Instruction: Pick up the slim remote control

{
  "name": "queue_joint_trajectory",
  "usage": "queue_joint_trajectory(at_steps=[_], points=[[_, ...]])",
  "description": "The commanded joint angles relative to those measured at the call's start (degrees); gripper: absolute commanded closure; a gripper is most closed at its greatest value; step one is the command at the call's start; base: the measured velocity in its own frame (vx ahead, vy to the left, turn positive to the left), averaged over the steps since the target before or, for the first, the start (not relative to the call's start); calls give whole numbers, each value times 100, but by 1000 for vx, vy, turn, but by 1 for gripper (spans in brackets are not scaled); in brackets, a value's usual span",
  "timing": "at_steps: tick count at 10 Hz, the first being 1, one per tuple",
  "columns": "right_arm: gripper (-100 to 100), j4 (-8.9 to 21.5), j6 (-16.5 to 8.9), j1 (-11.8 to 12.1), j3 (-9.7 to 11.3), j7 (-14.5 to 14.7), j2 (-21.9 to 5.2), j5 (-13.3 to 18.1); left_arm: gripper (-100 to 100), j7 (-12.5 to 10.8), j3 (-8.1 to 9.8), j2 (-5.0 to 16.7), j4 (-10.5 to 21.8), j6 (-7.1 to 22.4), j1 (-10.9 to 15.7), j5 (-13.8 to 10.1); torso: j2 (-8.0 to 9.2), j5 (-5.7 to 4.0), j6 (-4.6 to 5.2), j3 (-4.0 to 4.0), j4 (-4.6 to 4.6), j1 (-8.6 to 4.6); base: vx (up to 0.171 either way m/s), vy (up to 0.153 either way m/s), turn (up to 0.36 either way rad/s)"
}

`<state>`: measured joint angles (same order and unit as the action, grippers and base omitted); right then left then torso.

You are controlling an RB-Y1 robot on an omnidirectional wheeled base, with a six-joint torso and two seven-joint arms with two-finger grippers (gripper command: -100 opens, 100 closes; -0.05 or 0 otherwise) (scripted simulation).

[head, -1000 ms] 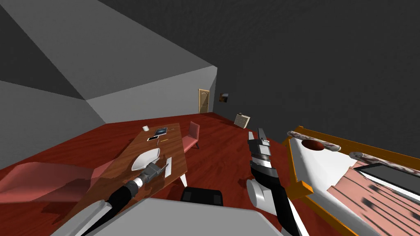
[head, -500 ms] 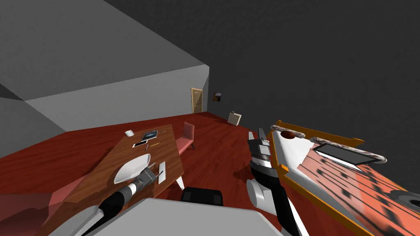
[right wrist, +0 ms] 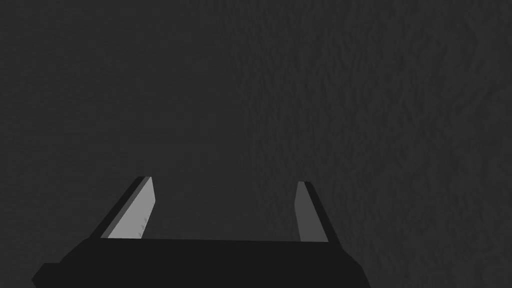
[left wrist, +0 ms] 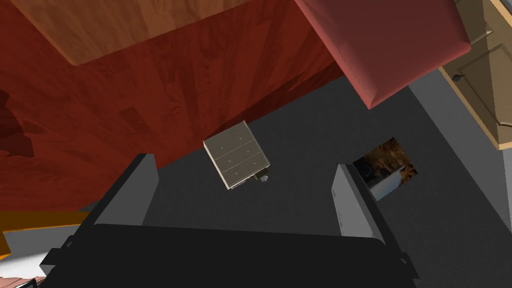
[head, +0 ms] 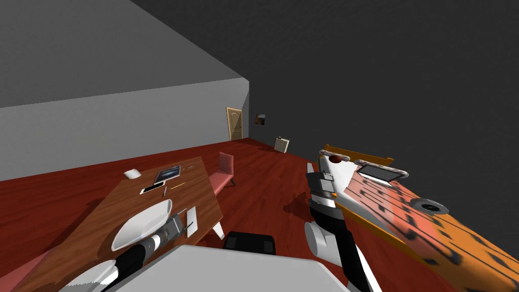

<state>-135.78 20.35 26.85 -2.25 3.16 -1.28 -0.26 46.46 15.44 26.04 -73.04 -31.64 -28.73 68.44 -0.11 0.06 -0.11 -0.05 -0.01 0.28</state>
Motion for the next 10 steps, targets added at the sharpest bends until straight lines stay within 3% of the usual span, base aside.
queue_joint_trajectory(at_steps=[1,3,4,5,6,7,8,9,10], points=[[0,0,0,0,0,0,0,0,-100,286,70,56,286,2,65,286,0,0,0,0,0,0,-39,33,-374],[0,0,0,0,0,0,0,0,-100,400,70,56,440,2,65,570,1,1,-2,1,0,4,-16,25,-102],[0,0,0,1,-1,0,0,0,-100,642,148,95,628,-16,144,766,-7,0,-3,-3,-1,-2,-6,14,-348],[0,0,0,-1,0,0,0,0,-100,721,148,95,802,-16,144,944,-9,0,6,-5,-1,-2,-12,28,-245],[0,0,0,1,0,0,0,0,-100,721,148,95,817,-16,144,978,-7,1,-2,-4,-2,2,-8,18,5],[0,0,0,1,-1,0,0,0,-100,1037,224,128,1110,-36,228,1189,-8,0,-5,-5,-2,-2,-14,20,-345],[0,0,0,-1,0,0,0,0,-100,1037,224,128,1194,-36,228,1347,-7,0,5,-4,-1,1,-17,29,-220],[0,0,0,1,-1,0,0,0,-100,1309,297,155,1413,-57,315,1509,-6,1,-3,-3,-1,2,-17,31,-316],[0,0,0,0,0,0,0,0,-100,1348,297,155,1557,-57,315,1684,-6,1,3,-3,0,4,-15,32,-213]])
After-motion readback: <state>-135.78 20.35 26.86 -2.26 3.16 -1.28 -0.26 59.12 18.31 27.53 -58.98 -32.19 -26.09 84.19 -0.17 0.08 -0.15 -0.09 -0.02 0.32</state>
